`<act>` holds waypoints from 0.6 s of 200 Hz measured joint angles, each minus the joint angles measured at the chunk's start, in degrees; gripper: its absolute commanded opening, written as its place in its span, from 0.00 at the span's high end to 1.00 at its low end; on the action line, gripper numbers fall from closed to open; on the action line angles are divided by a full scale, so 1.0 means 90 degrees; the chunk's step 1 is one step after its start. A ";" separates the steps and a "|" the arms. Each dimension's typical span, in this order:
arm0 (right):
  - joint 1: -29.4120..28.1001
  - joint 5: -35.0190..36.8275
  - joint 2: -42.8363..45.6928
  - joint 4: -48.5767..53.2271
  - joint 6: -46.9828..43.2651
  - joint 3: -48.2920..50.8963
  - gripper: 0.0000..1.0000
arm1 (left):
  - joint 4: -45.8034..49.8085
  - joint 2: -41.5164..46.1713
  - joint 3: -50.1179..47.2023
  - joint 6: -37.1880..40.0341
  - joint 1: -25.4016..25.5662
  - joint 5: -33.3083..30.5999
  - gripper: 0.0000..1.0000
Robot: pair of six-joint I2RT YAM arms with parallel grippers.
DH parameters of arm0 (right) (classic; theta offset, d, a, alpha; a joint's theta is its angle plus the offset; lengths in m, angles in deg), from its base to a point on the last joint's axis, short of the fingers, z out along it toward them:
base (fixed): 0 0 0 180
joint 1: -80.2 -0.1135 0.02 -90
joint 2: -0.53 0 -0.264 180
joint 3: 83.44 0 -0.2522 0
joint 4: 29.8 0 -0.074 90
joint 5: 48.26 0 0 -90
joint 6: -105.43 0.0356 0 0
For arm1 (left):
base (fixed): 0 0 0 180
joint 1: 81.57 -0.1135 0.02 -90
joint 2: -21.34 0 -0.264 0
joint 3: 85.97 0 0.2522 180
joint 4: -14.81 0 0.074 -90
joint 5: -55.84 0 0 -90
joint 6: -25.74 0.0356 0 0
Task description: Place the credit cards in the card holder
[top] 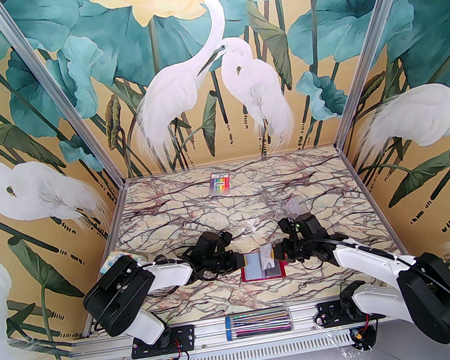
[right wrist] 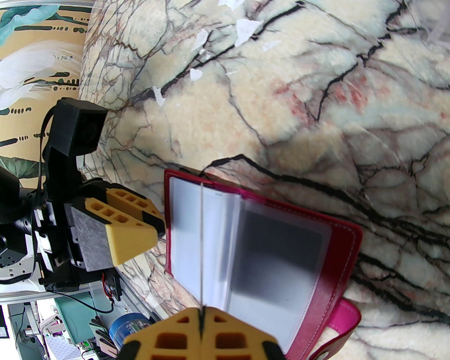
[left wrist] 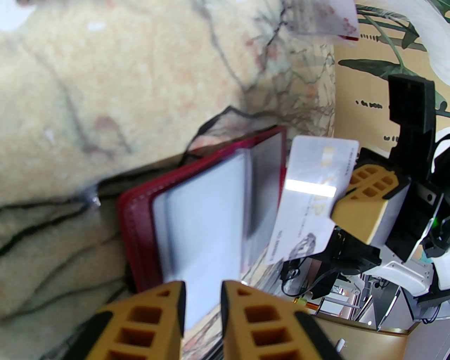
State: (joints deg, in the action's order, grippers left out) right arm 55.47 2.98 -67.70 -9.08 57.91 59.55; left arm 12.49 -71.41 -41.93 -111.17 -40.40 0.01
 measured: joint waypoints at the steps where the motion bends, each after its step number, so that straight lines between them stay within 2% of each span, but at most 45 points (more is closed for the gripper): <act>1: 0.0000 0.0000 -0.0005 -0.0002 0.0000 0.0005 1.00 | 0.0000 -0.0002 0.0000 0.0000 0.0000 -0.0002 0.77; 120: -0.0002 -0.0053 -0.0345 -0.0379 0.0051 0.0165 1.00 | 0.0017 -0.0041 0.0000 0.0005 0.0073 -0.0051 0.79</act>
State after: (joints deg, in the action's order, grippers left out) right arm 55.45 2.50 -70.80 -12.49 58.37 61.04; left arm 12.65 -71.78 -41.93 -111.13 -39.74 -0.45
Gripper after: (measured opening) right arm 0.031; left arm 0.224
